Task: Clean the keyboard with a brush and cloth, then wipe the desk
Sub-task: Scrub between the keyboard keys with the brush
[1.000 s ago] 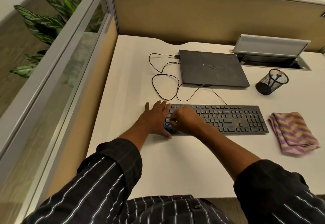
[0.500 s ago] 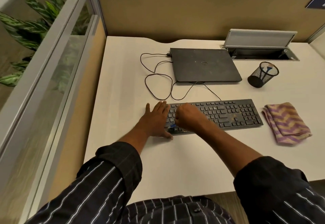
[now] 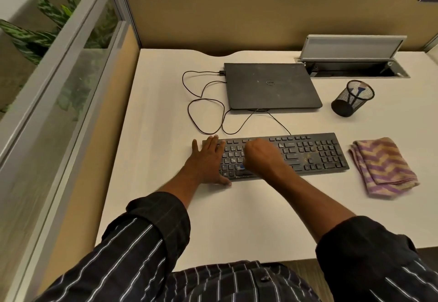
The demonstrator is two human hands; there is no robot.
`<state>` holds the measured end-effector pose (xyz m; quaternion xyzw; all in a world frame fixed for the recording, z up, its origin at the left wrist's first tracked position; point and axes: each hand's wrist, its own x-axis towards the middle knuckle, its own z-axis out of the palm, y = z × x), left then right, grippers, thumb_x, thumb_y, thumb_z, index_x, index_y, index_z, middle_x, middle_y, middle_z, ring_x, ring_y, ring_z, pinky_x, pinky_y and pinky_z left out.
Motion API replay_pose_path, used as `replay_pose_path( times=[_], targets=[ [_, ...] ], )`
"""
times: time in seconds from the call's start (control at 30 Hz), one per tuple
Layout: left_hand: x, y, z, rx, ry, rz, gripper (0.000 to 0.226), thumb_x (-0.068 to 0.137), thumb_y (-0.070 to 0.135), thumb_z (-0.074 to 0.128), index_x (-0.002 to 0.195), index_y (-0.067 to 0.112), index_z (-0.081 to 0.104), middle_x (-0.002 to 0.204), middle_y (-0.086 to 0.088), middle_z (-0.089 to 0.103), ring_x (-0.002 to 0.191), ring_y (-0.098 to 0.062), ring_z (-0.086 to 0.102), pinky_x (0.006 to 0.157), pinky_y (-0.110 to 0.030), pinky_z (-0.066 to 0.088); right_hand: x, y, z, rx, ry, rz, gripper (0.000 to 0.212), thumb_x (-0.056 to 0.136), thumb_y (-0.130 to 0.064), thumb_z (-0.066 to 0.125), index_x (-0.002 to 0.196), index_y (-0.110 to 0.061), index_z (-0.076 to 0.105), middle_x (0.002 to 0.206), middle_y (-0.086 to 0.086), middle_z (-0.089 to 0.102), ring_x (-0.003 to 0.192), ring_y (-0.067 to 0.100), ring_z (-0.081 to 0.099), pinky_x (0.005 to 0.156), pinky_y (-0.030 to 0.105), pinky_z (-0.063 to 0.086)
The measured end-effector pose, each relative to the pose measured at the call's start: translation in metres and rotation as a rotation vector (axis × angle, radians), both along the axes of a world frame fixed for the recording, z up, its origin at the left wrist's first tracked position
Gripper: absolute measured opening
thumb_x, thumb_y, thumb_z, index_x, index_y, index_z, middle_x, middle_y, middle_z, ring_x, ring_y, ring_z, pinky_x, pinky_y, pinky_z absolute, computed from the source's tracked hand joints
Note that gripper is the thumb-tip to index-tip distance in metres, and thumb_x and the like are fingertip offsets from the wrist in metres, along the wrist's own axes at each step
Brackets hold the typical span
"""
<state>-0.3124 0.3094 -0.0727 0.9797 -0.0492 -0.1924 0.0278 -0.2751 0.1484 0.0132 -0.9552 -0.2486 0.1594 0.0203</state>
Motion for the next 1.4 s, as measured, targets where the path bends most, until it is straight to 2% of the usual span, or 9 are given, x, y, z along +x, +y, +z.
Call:
replay_pose_path(
  times=[0.1, 0.23, 0.4, 0.5, 0.63, 0.77, 0.97, 1.17, 1.4],
  targets=[
    [0.001, -0.007, 0.001, 0.023, -0.004, -0.007, 0.136, 0.068, 0.088, 0.059, 0.159, 0.01, -0.006, 0.167, -0.014, -0.006, 0.155, -0.03, -0.005, 0.12, -0.064, 0.003, 0.011, -0.01, 0.002, 0.04, 0.002, -0.062, 0.014, 0.085, -0.018, 0.066, 0.091, -0.005, 0.066, 0.076, 0.004, 0.06, 0.069, 0.02, 0.06, 0.064, 0.032, 0.054],
    [0.007, -0.02, 0.002, 0.02, -0.022, -0.025, 0.134, 0.069, 0.087, 0.059, 0.16, 0.011, -0.003, 0.168, -0.012, -0.002, 0.155, -0.028, -0.003, 0.12, -0.065, 0.005, 0.016, -0.007, 0.004, 0.144, 0.089, -0.039, 0.016, 0.085, -0.021, 0.065, 0.077, -0.008, 0.069, 0.07, 0.004, 0.066, 0.065, 0.019, 0.064, 0.066, 0.037, 0.059],
    [0.012, -0.035, 0.004, -0.014, -0.019, -0.017, 0.135, 0.068, 0.084, 0.064, 0.16, 0.013, -0.004, 0.168, -0.011, -0.003, 0.155, -0.026, -0.004, 0.119, -0.066, 0.003, 0.015, -0.024, 0.006, 0.005, 0.028, 0.006, 0.01, 0.087, -0.02, 0.066, 0.087, -0.01, 0.063, 0.082, 0.008, 0.063, 0.078, 0.023, 0.064, 0.074, 0.037, 0.058],
    [0.014, -0.039, 0.005, -0.021, -0.021, -0.022, 0.134, 0.069, 0.083, 0.064, 0.16, 0.014, -0.005, 0.168, -0.011, -0.003, 0.155, -0.027, -0.004, 0.12, -0.065, 0.003, 0.023, -0.043, 0.01, -0.065, -0.025, -0.039, 0.014, 0.087, -0.017, 0.064, 0.097, -0.008, 0.064, 0.089, 0.009, 0.065, 0.08, 0.025, 0.064, 0.069, 0.034, 0.052],
    [0.018, -0.045, 0.002, -0.033, -0.009, -0.03, 0.135, 0.068, 0.085, 0.064, 0.16, 0.014, -0.005, 0.168, -0.011, -0.006, 0.155, -0.027, -0.007, 0.119, -0.066, 0.003, 0.031, -0.045, 0.012, 0.064, 0.042, -0.106, 0.013, 0.083, -0.021, 0.066, 0.075, -0.01, 0.065, 0.072, 0.004, 0.065, 0.068, 0.021, 0.066, 0.067, 0.036, 0.059],
    [0.021, -0.053, 0.004, -0.046, -0.019, -0.043, 0.135, 0.069, 0.083, 0.064, 0.16, 0.013, -0.005, 0.168, -0.011, -0.006, 0.155, -0.027, -0.007, 0.12, -0.066, 0.003, 0.027, -0.036, 0.009, 0.069, 0.117, -0.018, 0.018, 0.085, -0.023, 0.064, 0.074, -0.01, 0.067, 0.07, 0.002, 0.066, 0.068, 0.021, 0.067, 0.069, 0.04, 0.06],
    [0.025, -0.056, 0.002, -0.025, -0.012, -0.062, 0.134, 0.07, 0.084, 0.063, 0.16, 0.014, -0.007, 0.168, -0.011, -0.008, 0.155, -0.026, -0.008, 0.12, -0.065, 0.003, 0.027, -0.063, 0.014, -0.134, -0.044, -0.087, 0.017, 0.087, -0.019, 0.066, 0.099, -0.008, 0.064, 0.093, 0.008, 0.067, 0.083, 0.025, 0.064, 0.074, 0.036, 0.051],
    [0.028, -0.063, 0.005, -0.029, -0.012, -0.079, 0.133, 0.07, 0.083, 0.064, 0.16, 0.014, -0.006, 0.168, -0.012, -0.008, 0.155, -0.028, -0.007, 0.12, -0.066, 0.003, 0.037, -0.06, 0.012, 0.059, 0.058, -0.147, 0.016, 0.084, -0.025, 0.065, 0.083, -0.009, 0.07, 0.078, 0.003, 0.069, 0.07, 0.019, 0.066, 0.066, 0.034, 0.057],
    [0.032, -0.07, 0.002, -0.036, -0.021, -0.102, 0.134, 0.069, 0.084, 0.063, 0.16, 0.014, -0.007, 0.168, -0.011, -0.007, 0.155, -0.027, -0.005, 0.12, -0.064, 0.001, 0.033, -0.088, 0.006, -0.123, -0.106, -0.158, 0.019, 0.086, -0.021, 0.069, 0.1, -0.009, 0.066, 0.095, 0.009, 0.071, 0.086, 0.026, 0.067, 0.074, 0.036, 0.052]
  ],
)
